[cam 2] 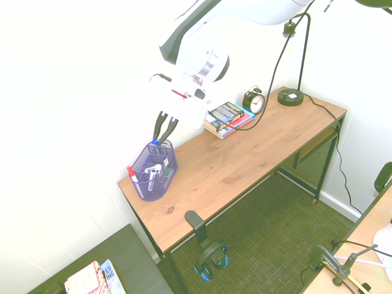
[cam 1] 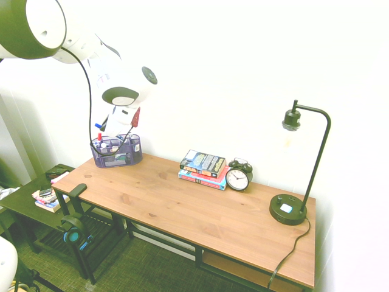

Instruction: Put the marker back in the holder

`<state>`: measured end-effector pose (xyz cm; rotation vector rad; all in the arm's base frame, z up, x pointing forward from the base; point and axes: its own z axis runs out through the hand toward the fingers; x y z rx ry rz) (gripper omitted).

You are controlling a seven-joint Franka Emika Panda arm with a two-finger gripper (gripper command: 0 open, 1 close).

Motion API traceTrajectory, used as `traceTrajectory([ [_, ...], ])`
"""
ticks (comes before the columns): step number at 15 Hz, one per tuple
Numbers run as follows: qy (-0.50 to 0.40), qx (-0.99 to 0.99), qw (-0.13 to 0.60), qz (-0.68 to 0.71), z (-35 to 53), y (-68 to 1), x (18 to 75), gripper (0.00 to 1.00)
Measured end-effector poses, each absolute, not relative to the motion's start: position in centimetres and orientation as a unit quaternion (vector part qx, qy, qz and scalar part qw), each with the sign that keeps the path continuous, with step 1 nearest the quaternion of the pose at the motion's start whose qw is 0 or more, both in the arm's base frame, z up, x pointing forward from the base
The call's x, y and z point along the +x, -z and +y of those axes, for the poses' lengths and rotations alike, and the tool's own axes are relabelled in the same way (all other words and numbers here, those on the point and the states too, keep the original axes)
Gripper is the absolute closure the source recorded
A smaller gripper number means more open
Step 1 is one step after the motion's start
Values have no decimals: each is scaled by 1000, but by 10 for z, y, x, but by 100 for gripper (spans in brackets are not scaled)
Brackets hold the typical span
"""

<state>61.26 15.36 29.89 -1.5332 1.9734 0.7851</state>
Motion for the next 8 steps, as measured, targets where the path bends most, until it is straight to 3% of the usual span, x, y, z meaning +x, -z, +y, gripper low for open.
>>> traceTrajectory([
  [8, -282, -537, 313, 731, 134, -279, 630, 100],
])
